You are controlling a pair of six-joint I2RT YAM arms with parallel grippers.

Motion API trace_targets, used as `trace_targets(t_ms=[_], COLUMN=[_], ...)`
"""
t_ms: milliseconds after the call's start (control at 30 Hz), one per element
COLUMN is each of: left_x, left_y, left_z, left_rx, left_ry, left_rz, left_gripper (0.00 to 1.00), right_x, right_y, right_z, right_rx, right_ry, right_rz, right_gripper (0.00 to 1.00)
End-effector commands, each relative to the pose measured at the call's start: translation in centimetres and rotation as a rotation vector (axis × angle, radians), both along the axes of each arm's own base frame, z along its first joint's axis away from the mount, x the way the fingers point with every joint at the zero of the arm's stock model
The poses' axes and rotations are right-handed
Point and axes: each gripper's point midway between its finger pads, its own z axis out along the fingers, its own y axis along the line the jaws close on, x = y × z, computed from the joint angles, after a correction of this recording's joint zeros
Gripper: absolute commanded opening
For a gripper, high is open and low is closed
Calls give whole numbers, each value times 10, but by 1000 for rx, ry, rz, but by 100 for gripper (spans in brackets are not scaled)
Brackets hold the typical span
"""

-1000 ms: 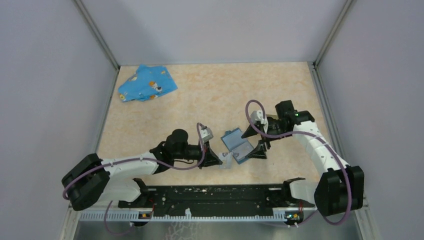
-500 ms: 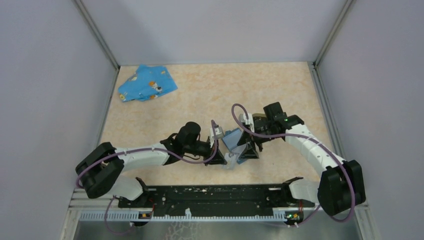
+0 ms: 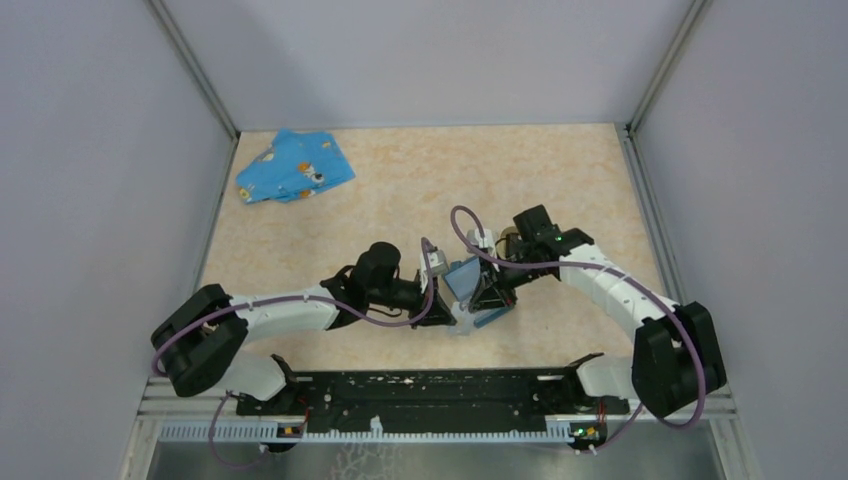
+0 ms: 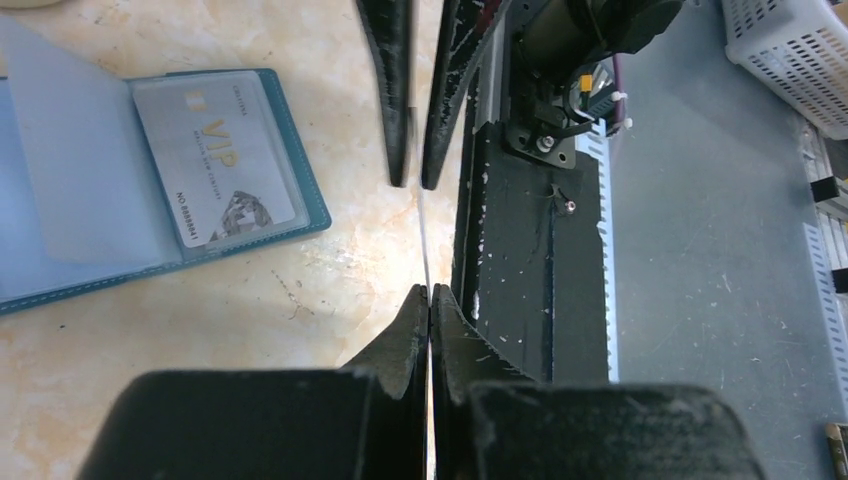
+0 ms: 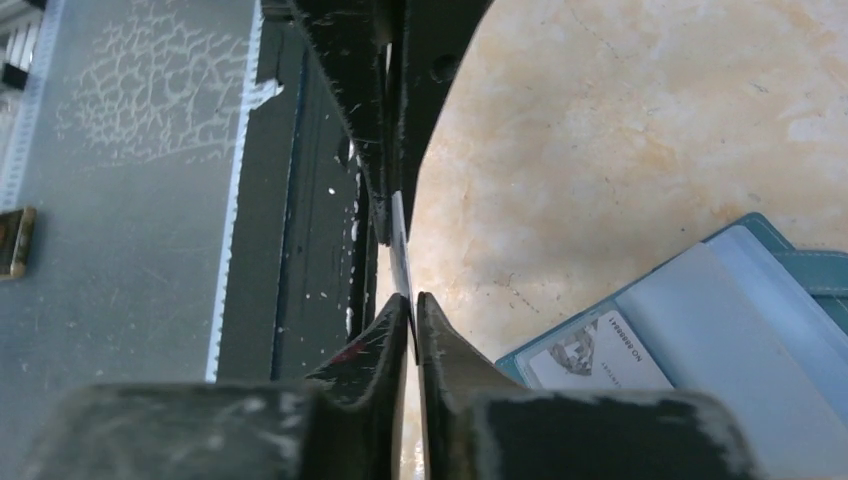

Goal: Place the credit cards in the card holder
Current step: Insert the credit card into the card holder.

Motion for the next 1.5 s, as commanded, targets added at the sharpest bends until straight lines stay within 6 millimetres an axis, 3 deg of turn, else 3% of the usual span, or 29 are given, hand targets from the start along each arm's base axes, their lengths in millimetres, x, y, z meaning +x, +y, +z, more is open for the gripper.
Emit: trace_targets(t_ms=[0, 33, 200, 300, 400, 567, 633, 800, 967, 1167, 1333, 1400, 1467], left_x=[10, 14, 42, 56, 77, 101, 110, 132, 134, 119, 112, 114, 112], left_y=[-10, -9, 8, 20, 26, -2, -13, -26, -35, -46, -45, -38, -27], left_z=[16, 15, -4, -8, -9, -24, -36, -51, -52, -57, -61, -54, -45], left_rx=[-51, -48, 7, 6, 33, 181, 244, 257, 242, 232, 239, 221, 176], left_ry=[-44, -49, -127, -257, -356, -364, -311, -160, -107, -21, 63, 77, 112], left_rz=[21, 44, 244, 305, 381, 308, 273, 245, 194, 85, 114, 195, 297], left_gripper=[0, 0, 64, 90, 99, 99, 96, 98, 94, 53, 8, 0, 0], right_x=[-1, 0, 25, 49, 69, 90, 93, 96, 95, 94, 89, 86, 84], right_y=[9, 8, -9, -34, -59, -86, -94, -102, -101, -98, -92, -89, -85], right_z=[9, 10, 11, 20, 29, 35, 36, 36, 36, 36, 34, 32, 28], right_rx=[16, 4, -98, -128, -149, -176, -169, -160, -150, -134, -106, -89, -71], right_ry=[-4, -2, -62, -94, -126, -158, -145, -117, -106, -88, -45, -15, 31], right_rz=[43, 44, -40, -168, -293, -446, -483, -517, -514, -501, -473, -458, -443], right_gripper=[0, 0, 0, 0, 0, 0, 0, 0, 0, 0, 0, 0, 0])
